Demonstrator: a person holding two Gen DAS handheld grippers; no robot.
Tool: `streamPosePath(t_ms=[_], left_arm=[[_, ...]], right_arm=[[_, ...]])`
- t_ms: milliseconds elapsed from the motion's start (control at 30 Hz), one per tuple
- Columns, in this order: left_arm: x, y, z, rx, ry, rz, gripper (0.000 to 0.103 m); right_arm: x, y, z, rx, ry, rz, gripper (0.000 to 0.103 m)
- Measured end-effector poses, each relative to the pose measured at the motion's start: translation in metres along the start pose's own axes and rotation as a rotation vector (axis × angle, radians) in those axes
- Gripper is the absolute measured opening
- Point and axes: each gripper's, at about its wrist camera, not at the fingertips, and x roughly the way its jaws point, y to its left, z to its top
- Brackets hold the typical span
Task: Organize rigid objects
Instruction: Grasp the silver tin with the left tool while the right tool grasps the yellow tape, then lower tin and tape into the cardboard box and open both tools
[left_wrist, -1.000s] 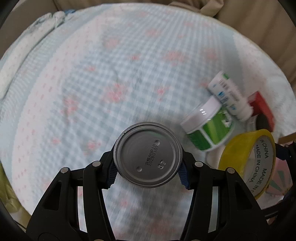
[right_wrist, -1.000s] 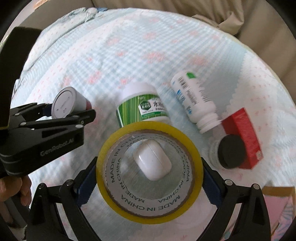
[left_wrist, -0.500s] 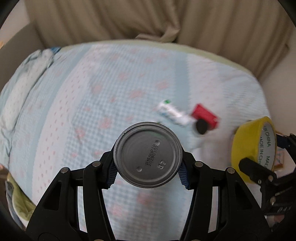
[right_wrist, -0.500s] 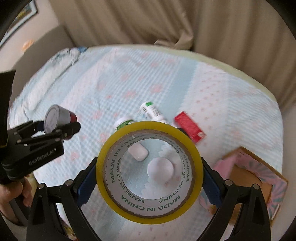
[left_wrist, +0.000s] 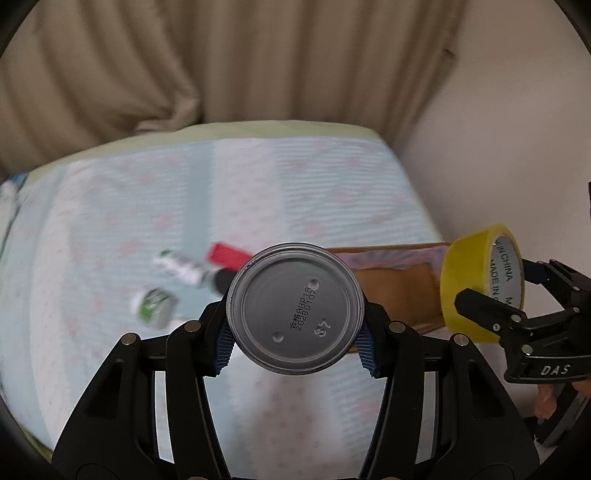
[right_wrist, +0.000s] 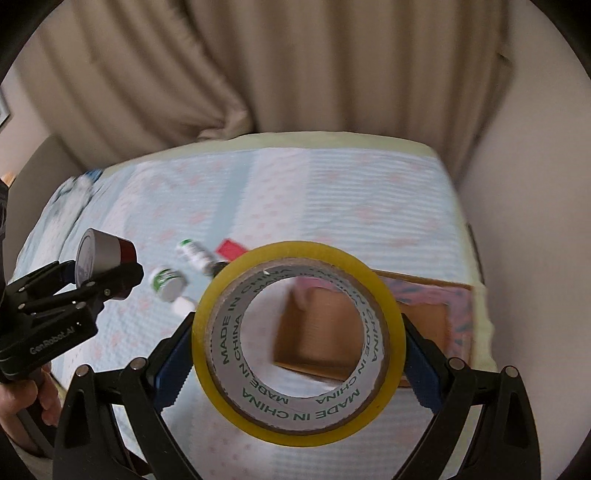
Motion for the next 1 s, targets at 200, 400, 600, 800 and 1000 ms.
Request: streamPosePath(t_ms=[200, 400, 600, 800, 1000], left_arm=[[0.040, -0.079, 0.014, 0.093, 0.062, -0.079, 0.050], [0.097, -0.129, 0.013, 0.164, 0.164, -0.085, 0.050], [0.167, -0.156, 0.008, 0.242, 0.284, -0.032, 0.050], [0.234, -0.157, -0.003, 0.288, 0.381, 0.013, 0.050], [0.293, -0.144, -0.022, 0.249, 0.465, 0.033, 0.050]], right_arm=[[-0.002, -0.082, -0.005, 0.087, 0.026, -0.069, 0.097], [0.034, -0.140, -0.014, 0.091, 0.092, -0.101, 0.097], [0.089, -0.153, -0.025, -0.072, 0.176, -0.130, 0.097], [0.150, -0.155, -0.041, -0.199, 0.257, -0.090, 0.097], [0.195, -0.155, -0.051, -0.259, 0.315, -0.056, 0.097]])
